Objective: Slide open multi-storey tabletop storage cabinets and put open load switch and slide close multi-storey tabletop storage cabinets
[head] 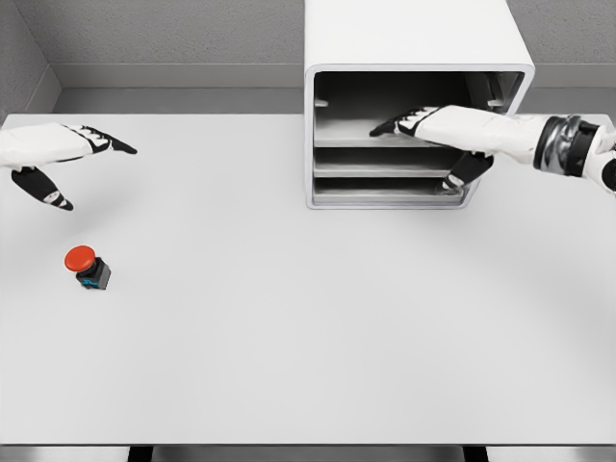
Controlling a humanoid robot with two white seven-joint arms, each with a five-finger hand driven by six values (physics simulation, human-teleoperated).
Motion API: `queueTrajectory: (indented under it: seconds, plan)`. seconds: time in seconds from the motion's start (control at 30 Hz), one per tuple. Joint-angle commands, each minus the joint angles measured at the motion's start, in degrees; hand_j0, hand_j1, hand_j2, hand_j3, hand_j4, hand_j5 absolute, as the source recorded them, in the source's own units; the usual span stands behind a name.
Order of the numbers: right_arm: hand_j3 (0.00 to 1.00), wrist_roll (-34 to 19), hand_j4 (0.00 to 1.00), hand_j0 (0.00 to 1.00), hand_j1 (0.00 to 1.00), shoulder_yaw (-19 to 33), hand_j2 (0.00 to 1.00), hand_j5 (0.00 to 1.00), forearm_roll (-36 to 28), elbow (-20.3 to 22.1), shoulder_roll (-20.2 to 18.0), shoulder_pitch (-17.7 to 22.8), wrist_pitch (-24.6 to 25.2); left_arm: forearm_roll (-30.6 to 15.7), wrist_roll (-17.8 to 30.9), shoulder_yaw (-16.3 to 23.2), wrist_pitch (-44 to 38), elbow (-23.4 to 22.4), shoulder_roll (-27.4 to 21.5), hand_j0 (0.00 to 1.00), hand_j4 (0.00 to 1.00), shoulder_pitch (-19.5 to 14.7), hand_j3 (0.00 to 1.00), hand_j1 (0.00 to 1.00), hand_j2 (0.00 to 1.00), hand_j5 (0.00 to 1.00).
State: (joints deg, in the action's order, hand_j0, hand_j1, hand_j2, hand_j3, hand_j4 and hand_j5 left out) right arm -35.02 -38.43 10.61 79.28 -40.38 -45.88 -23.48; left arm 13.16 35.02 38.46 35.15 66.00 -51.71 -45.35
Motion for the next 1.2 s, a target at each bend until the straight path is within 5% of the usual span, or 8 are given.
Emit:
queueTrajectory:
  seconds: [0.0,0.53,0.87,1.17]
  plan:
    - [1.0,0.0,1.0,1.0,1.0,-1.4,1.0,1.0,-0.2,-1.1,0.7,0.0,0.8,-0.3,0.0,-0.1,-0.1,0.0,-0.1,1.0,1.0,0.0,1.0,1.0,1.0,1.0]
    - [1.0,0.0,1.0,1.0,1.0,-4.2,1.0,1.0,0.6,-2.6,1.7,-1.4,1.2,-0.3,0.0,-0.1,-0.1,0.0,-0.1,1.0,1.0,0.0,1.0,1.0,1.0,1.0]
    - [1.0,0.0,1.0,1.0,1.0,-2.2,1.0,1.0,0.1,7.6,-4.0,1.1,0.0,-0.4,0.0,-0.1,-0.1,0.2,-0.3,1.0,1.0,0.1,1.0,1.0,1.0,1.0]
    - [1.0,0.0,1.0,1.0,1.0,-0.4,1.0,1.0,0.0,10.8,-5.9,3.5,-1.3,-0.4,0.0,-0.1,-0.1,0.4,-0.6,1.0,1.0,0.1,1.0,1.0,1.0,1.0]
